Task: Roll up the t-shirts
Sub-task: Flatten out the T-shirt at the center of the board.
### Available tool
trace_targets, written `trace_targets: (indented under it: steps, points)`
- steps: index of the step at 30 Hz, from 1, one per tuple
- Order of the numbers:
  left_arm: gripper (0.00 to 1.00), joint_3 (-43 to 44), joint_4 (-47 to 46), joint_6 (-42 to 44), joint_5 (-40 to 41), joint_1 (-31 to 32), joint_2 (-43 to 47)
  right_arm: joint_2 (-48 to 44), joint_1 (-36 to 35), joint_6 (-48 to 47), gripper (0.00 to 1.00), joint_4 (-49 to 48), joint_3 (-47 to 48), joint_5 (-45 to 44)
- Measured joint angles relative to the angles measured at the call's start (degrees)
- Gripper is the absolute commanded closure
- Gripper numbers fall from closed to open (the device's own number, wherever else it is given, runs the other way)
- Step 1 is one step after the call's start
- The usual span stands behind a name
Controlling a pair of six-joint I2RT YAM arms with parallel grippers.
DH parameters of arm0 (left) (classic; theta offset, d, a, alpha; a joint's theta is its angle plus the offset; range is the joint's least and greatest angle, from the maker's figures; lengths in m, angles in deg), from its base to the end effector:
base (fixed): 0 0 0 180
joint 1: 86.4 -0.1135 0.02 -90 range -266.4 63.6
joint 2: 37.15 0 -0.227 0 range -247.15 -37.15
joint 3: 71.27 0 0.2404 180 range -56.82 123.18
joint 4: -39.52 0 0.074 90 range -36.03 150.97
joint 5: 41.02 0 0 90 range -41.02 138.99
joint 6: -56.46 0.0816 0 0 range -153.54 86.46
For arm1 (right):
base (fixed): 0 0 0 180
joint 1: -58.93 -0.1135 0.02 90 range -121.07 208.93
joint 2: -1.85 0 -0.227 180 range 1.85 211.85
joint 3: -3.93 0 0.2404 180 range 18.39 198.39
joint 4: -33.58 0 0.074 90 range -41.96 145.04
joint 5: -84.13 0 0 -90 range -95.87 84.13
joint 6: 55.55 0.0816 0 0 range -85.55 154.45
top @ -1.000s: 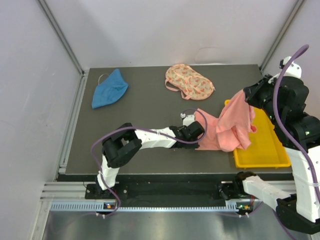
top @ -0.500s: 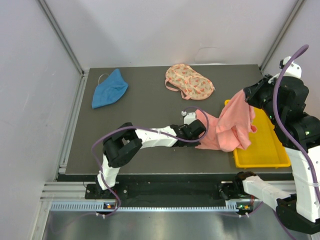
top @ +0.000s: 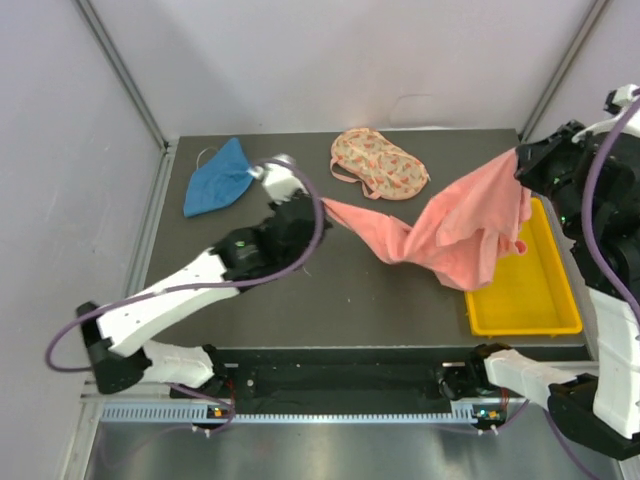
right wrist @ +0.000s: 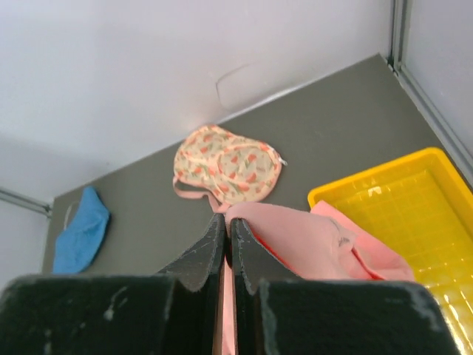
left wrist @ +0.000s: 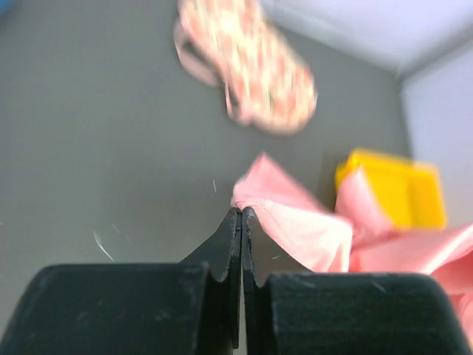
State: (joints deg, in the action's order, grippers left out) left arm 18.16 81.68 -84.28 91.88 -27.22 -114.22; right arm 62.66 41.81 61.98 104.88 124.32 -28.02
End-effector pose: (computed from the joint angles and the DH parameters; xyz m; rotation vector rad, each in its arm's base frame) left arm 0.2117 -0.2465 0.3197 -0.2956 1.9518 -0.4793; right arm 0.1787 0.0228 0.4886 0.4347 1.7110 0.2233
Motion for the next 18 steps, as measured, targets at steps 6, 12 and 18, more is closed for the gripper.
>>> trace_targets:
  steps: [6, 12, 18]
  points:
    - [1.0, 7.2, 4.0, 7.9, 11.0, -1.1, 14.2, -0.6, 0.0, 2.2, 1.0, -1.7, 6.2, -0.3]
    - [1.0, 15.1, 8.0, 14.5, 20.2, -1.1, 22.4, -4.6, 0.0, 6.9, 1.0, -4.1, 6.3, 0.4]
    - [1.0, 20.2, 9.5, 20.7, 29.2, -1.1, 28.0, -9.8, 0.0, 10.3, 1.0, -4.9, 5.3, -0.9]
